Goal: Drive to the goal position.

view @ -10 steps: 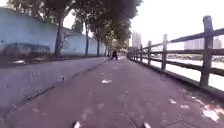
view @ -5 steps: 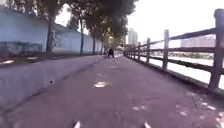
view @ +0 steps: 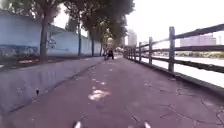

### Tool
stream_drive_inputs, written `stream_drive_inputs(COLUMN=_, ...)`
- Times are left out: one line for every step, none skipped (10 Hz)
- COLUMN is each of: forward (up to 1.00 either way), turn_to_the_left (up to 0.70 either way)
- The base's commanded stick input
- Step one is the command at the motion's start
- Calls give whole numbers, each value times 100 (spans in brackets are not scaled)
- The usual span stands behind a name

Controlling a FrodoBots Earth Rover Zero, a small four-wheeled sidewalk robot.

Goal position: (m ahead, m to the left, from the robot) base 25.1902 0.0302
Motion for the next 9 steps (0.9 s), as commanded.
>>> stream_drive_inputs(forward=85, turn_to_the_left=0)
stream_drive_inputs(forward=85, turn_to_the_left=0)
stream_drive_inputs(forward=85, turn_to_the_left=0)
stream_drive_inputs(forward=85, turn_to_the_left=0)
stream_drive_inputs(forward=85, turn_to_the_left=0)
stream_drive_inputs(forward=85, turn_to_the_left=0)
stream_drive_inputs(forward=85, turn_to_the_left=0)
stream_drive_inputs(forward=85, turn_to_the_left=0)
stream_drive_inputs(forward=85, turn_to_the_left=0)
